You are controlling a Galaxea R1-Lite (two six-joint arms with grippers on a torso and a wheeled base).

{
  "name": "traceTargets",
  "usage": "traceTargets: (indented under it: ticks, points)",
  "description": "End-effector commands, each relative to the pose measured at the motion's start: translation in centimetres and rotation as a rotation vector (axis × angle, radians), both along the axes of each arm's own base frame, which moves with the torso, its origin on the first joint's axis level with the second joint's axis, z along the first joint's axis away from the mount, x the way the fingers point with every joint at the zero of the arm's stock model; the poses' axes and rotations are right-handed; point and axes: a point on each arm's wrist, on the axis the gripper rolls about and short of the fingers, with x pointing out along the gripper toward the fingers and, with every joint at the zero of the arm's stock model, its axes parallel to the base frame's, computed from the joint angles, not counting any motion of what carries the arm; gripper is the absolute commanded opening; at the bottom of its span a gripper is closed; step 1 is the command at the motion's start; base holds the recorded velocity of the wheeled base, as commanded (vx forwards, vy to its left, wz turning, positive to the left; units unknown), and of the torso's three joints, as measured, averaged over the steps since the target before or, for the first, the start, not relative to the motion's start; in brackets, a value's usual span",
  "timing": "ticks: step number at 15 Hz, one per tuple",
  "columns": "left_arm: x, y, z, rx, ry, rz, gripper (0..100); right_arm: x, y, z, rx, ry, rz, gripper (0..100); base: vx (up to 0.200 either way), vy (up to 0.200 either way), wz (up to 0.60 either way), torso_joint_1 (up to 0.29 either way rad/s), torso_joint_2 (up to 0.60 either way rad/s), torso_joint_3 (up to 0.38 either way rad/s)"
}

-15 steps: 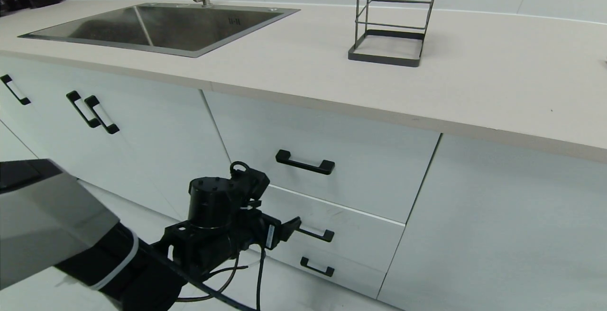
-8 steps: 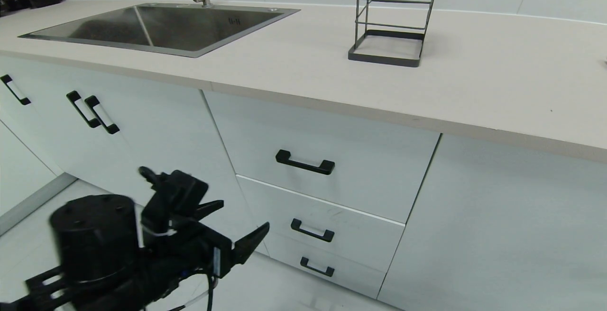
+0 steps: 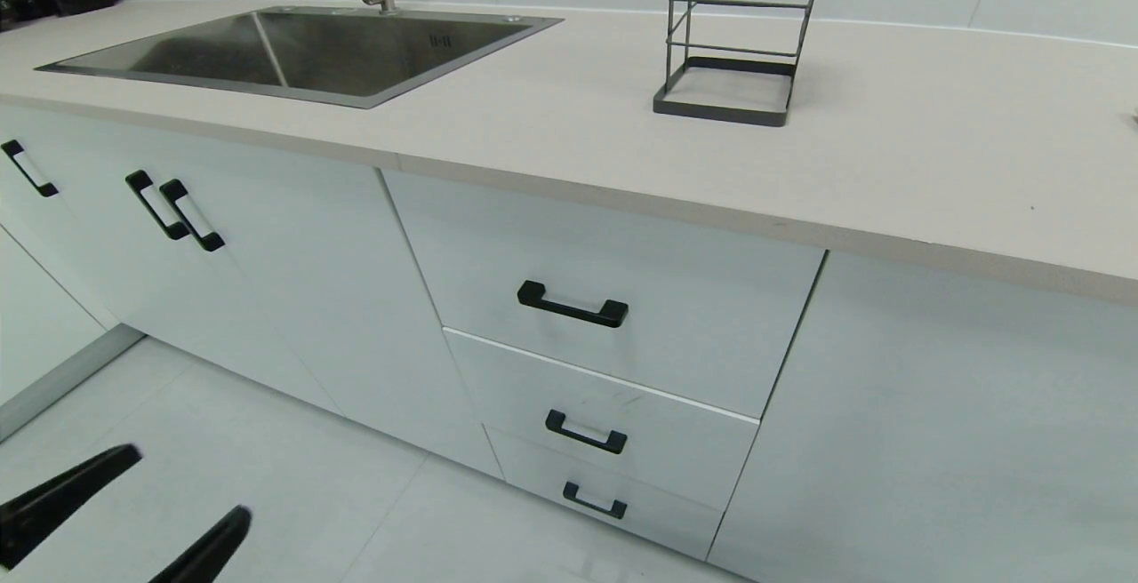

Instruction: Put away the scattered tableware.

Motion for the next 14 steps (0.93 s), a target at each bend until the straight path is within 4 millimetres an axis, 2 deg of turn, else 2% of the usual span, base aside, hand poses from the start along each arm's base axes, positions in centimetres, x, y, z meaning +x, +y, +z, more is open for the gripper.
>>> traceTargets:
  ticks: [1,3,8,11,14]
  points:
    - [-6.0,2.3,-2.0,-0.049,-0.147,0.123,100,0.0,0.0,0.0,-0.001,0.002,0.000,100,0.000,0.000,0.00,0.000,0.00,0.000]
    - [-7.1,2.5,-3.6,-0.040,-0.121,0.148,100,0.0,0.0,0.0,0.002,0.003,0.008,100,0.000,0.000,0.00,0.000,0.00,0.000]
    - [-6.4,2.2,-7.5,0.020,0.083,0.223,100,0.0,0.0,0.0,0.002,0.003,0.008,100,0.000,0.000,0.00,0.000,0.00,0.000]
    - [-6.4,2.2,-7.7,0.023,0.099,0.254,100,0.0,0.0,0.0,0.003,0.003,0.006,100,0.000,0.000,0.00,0.000,0.00,0.000]
    - [-6.5,2.1,-7.7,0.028,0.082,0.353,100,0.0,0.0,0.0,0.003,0.003,0.008,100,0.000,0.000,-0.60,-0.001,0.00,0.004]
